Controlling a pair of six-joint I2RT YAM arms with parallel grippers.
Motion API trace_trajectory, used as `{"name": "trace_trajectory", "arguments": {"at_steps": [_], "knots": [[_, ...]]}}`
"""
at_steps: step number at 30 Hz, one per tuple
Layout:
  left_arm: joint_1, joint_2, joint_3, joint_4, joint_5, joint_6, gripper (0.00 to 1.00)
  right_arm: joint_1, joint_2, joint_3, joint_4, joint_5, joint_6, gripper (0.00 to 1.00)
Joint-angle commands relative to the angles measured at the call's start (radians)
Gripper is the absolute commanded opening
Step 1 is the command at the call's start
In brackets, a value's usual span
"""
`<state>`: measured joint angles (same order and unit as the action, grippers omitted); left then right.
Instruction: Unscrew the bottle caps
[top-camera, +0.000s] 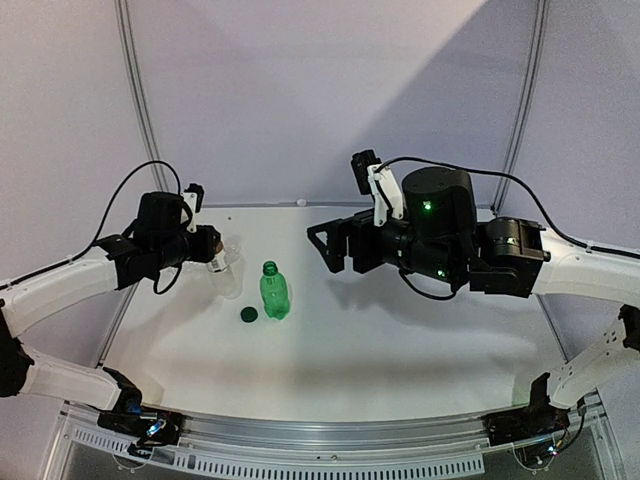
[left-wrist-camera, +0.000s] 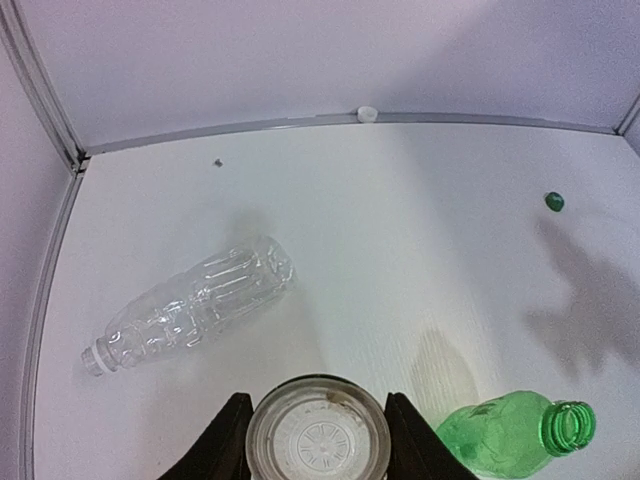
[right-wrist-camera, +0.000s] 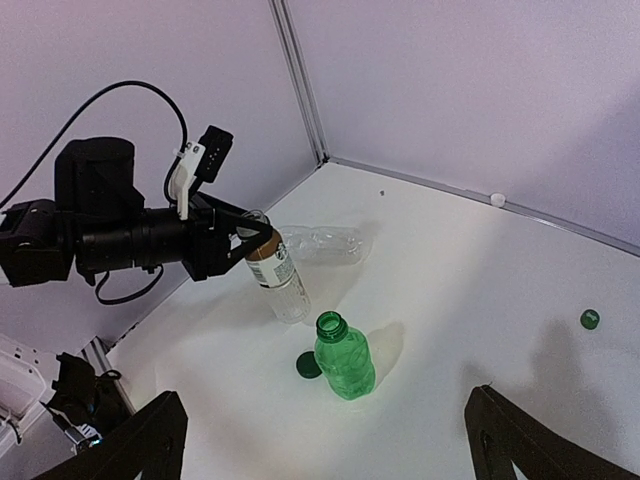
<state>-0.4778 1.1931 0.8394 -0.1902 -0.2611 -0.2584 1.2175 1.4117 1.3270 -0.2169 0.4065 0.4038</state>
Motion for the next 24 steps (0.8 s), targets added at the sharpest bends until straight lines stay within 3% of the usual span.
{"name": "trace_trajectory", "arguments": {"at_steps": [1, 10, 24], "knots": [[0.021, -0.015, -0.074, 0.204, -0.065, -0.024, 0.1, 0.004, -0.005, -0.011, 0.002, 0.011, 0.007, 0.99], [0.024, -0.007, -0.172, 0.279, -0.066, -0.059, 0.17, 0.004, -0.009, -0.015, -0.007, 0.013, 0.006, 0.99], [0.024, -0.029, -0.216, 0.276, -0.008, -0.06, 0.42, 0.004, -0.023, -0.026, -0.006, 0.012, 0.005, 0.99]]}}
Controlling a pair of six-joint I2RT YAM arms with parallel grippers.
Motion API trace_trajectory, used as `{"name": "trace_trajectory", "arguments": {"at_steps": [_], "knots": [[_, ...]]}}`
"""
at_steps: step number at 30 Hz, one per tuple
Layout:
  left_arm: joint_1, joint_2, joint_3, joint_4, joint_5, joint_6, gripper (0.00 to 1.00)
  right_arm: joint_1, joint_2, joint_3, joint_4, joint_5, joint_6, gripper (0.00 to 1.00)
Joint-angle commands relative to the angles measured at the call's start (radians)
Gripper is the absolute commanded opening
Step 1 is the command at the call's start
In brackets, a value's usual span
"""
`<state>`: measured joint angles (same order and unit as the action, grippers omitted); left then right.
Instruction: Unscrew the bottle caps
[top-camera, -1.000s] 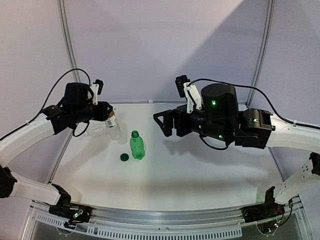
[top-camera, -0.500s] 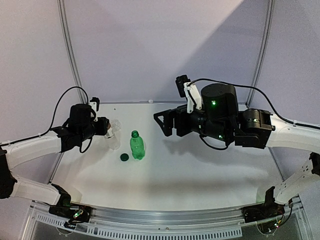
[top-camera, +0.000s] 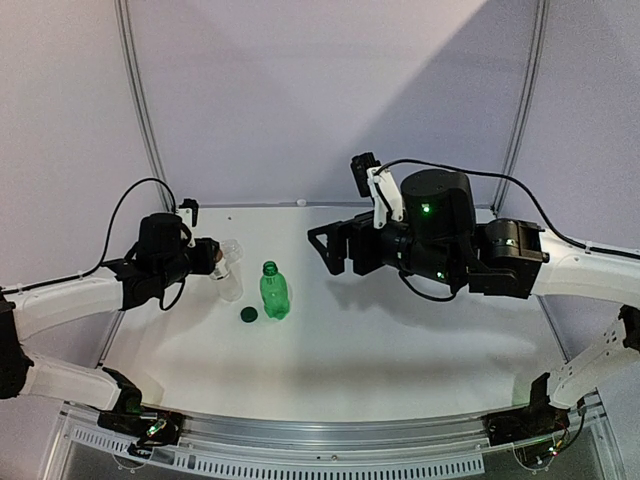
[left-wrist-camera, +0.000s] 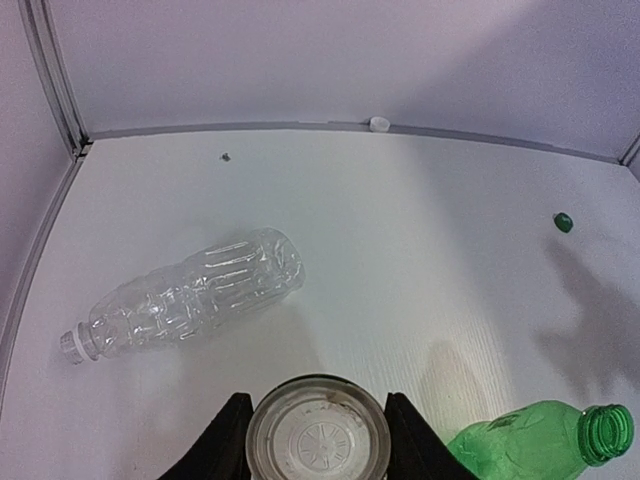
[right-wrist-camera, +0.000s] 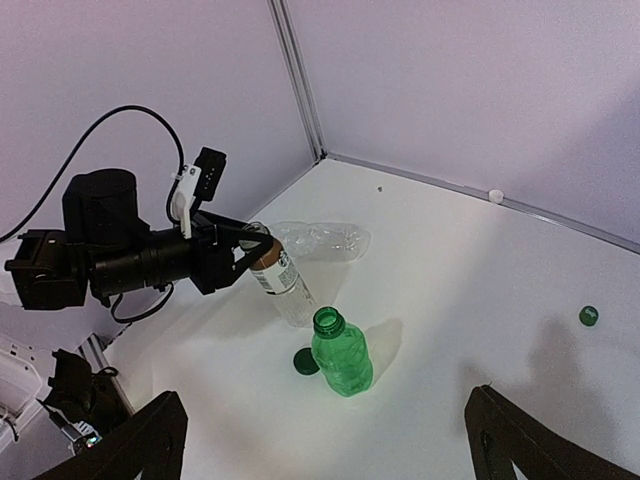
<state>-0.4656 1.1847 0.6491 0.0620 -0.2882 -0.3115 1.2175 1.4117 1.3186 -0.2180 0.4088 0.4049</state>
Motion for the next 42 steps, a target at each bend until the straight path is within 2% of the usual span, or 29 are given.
{"name": "trace_trajectory", "arguments": {"at_steps": [1, 7, 10, 18, 23, 29, 33, 42], "knots": [[0.011, -0.02, -0.026, 0.023, 0.025, -0.005, 0.44, 0.004, -0.023, -0.018, -0.004, 0.01, 0.003, 0.99], [0.012, -0.019, -0.02, -0.002, 0.044, -0.01, 0.67, 0.004, -0.032, -0.024, -0.004, 0.008, 0.003, 0.99], [0.012, -0.022, -0.006, -0.024, 0.047, -0.016, 0.74, 0.004, -0.038, -0.027, -0.005, 0.012, 0.004, 0.99], [0.011, -0.086, 0.054, -0.138, 0.051, -0.018, 0.85, 0.004, -0.042, -0.019, -0.025, 0.033, 0.009, 0.99], [0.012, -0.154, 0.118, -0.226, 0.038, -0.001, 0.99, 0.004, -0.012, 0.077, -0.119, 0.078, 0.035, 0.99], [0.011, -0.21, 0.306, -0.381, -0.005, 0.038, 0.99, 0.004, 0.075, 0.32, -0.305, 0.268, 0.131, 0.99], [0.012, -0.234, 0.437, -0.419, -0.032, 0.103, 0.99, 0.004, 0.118, 0.452, -0.338, 0.345, 0.111, 0.99], [0.011, -0.267, 0.633, -0.432, -0.12, 0.214, 0.99, 0.004, 0.023, 0.457, -0.263, 0.489, 0.015, 0.99]]}}
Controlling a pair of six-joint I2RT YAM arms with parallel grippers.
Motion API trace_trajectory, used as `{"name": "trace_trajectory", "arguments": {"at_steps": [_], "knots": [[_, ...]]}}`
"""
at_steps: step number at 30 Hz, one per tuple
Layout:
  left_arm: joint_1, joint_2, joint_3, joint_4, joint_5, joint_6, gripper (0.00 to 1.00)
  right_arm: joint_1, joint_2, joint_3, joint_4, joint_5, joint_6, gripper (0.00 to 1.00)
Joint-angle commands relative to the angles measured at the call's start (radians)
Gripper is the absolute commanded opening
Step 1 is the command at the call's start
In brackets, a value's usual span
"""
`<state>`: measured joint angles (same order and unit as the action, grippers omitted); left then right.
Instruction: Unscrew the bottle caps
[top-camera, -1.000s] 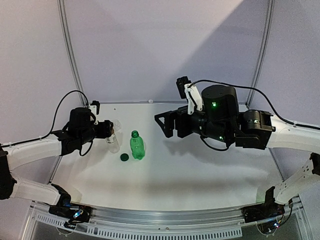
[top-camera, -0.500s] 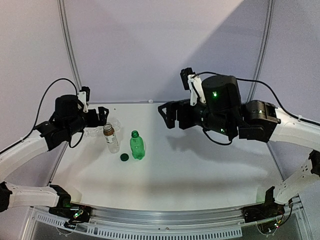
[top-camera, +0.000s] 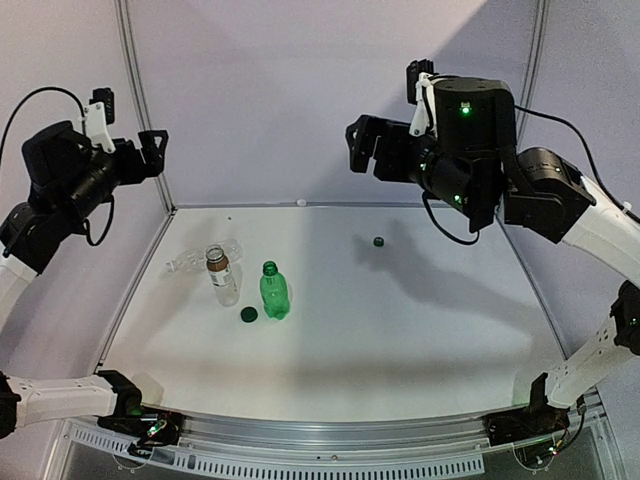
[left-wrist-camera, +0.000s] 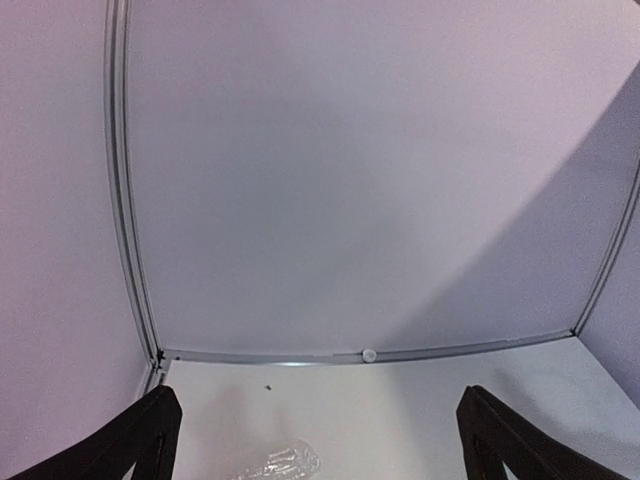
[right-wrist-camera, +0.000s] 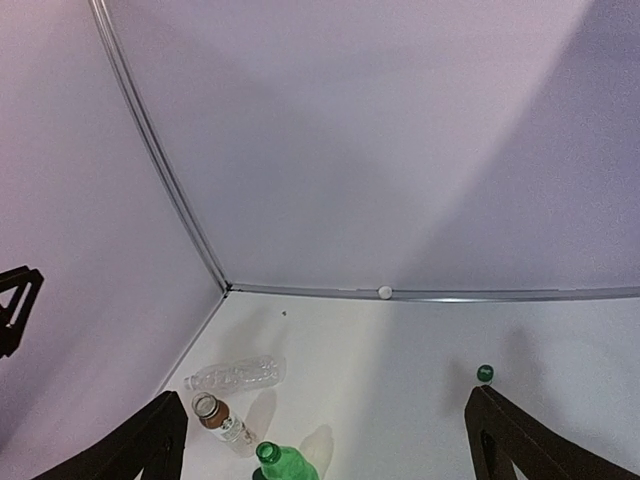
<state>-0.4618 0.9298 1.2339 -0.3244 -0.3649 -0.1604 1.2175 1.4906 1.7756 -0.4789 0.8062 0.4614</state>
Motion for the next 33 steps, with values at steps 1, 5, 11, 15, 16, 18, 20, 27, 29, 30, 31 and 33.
{"name": "trace_trajectory", "arguments": {"at_steps": [1, 5, 11, 15, 16, 18, 20, 27, 29, 30, 31, 33], "knots": [[0.008, -0.017, 0.051, -0.04, -0.045, 0.066, 0.99, 0.004, -0.07, -0.009, 0.003, 0.095, -0.045, 0.99], [0.008, -0.041, 0.009, 0.002, -0.044, 0.077, 0.99, 0.005, -0.118, -0.072, 0.046, 0.1, -0.044, 0.99], [0.007, -0.059, -0.028, 0.033, 0.002, 0.062, 0.99, 0.004, -0.164, -0.136, 0.098, 0.04, -0.028, 0.99], [0.007, -0.055, -0.027, 0.024, 0.007, 0.055, 0.99, 0.004, -0.165, -0.143, 0.094, -0.044, -0.031, 0.99], [0.008, -0.055, -0.027, 0.022, 0.009, 0.054, 0.99, 0.004, -0.163, -0.146, 0.089, -0.072, -0.038, 0.99], [0.008, -0.057, -0.029, 0.02, 0.011, 0.053, 0.99, 0.004, -0.158, -0.15, 0.063, -0.128, -0.04, 0.99], [0.008, -0.058, -0.031, 0.016, 0.016, 0.052, 0.99, 0.005, -0.151, -0.157, 0.027, -0.187, -0.015, 0.99], [0.008, -0.059, -0.038, 0.019, 0.037, 0.054, 0.99, 0.004, -0.135, -0.176, -0.039, -0.302, 0.063, 0.99], [0.007, -0.053, -0.038, 0.023, 0.044, 0.053, 0.99, 0.004, -0.133, -0.176, -0.033, -0.316, 0.065, 0.99], [0.008, -0.05, -0.035, 0.025, 0.048, 0.052, 0.99, 0.004, -0.132, -0.176, -0.029, -0.32, 0.063, 0.99], [0.008, -0.048, -0.034, 0.027, 0.05, 0.052, 0.99, 0.004, -0.132, -0.174, -0.026, -0.323, 0.061, 0.99], [0.007, -0.045, -0.032, 0.031, 0.05, 0.053, 0.99, 0.004, -0.129, -0.173, -0.02, -0.323, 0.063, 0.99]]}}
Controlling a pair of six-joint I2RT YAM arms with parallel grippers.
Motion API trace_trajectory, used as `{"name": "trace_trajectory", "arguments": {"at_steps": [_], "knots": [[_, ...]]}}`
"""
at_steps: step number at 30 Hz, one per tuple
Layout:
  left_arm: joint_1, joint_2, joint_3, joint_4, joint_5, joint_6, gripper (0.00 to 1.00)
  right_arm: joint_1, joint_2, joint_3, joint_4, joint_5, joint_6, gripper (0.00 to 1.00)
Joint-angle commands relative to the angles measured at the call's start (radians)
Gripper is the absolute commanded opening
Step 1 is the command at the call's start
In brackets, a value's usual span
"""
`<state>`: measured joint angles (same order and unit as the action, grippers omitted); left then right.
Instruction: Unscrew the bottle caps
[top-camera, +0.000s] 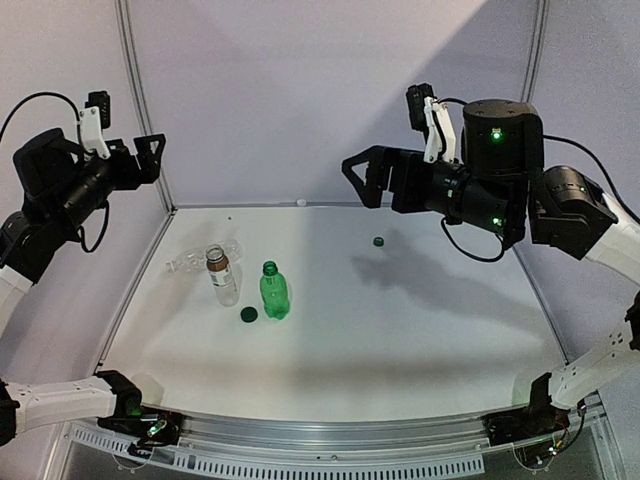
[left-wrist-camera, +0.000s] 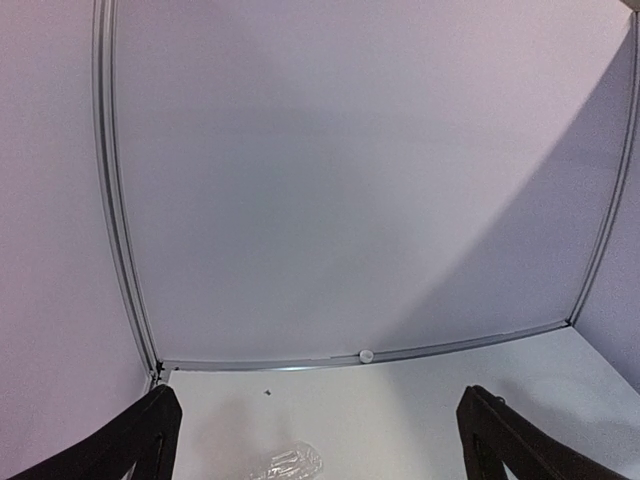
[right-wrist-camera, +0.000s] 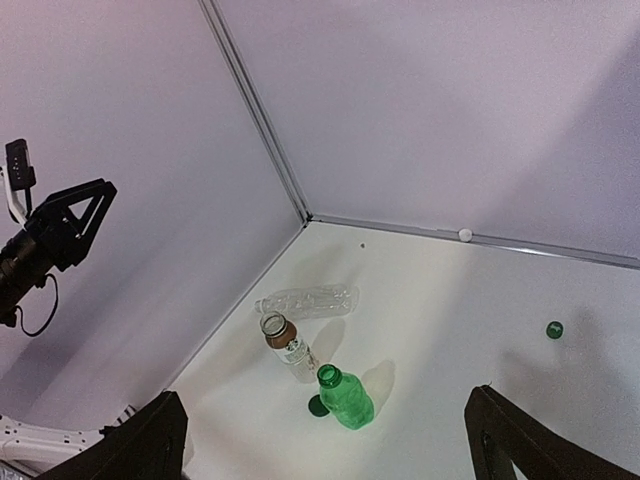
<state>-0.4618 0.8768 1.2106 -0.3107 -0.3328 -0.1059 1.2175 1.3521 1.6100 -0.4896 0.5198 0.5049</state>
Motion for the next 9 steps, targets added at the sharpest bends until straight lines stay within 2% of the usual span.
{"name": "trace_trajectory", "arguments": {"at_steps": [1, 9], "knots": [[0.008, 0.008, -0.009, 0.019, 0.021, 0.0, 0.99, 0.004, 0.01, -0.007, -0.007, -0.038, 0.019, 0.99], [0.008, 0.01, -0.01, 0.013, 0.035, 0.0, 0.99, 0.004, 0.007, -0.007, 0.005, -0.001, 0.029, 0.99]]}}
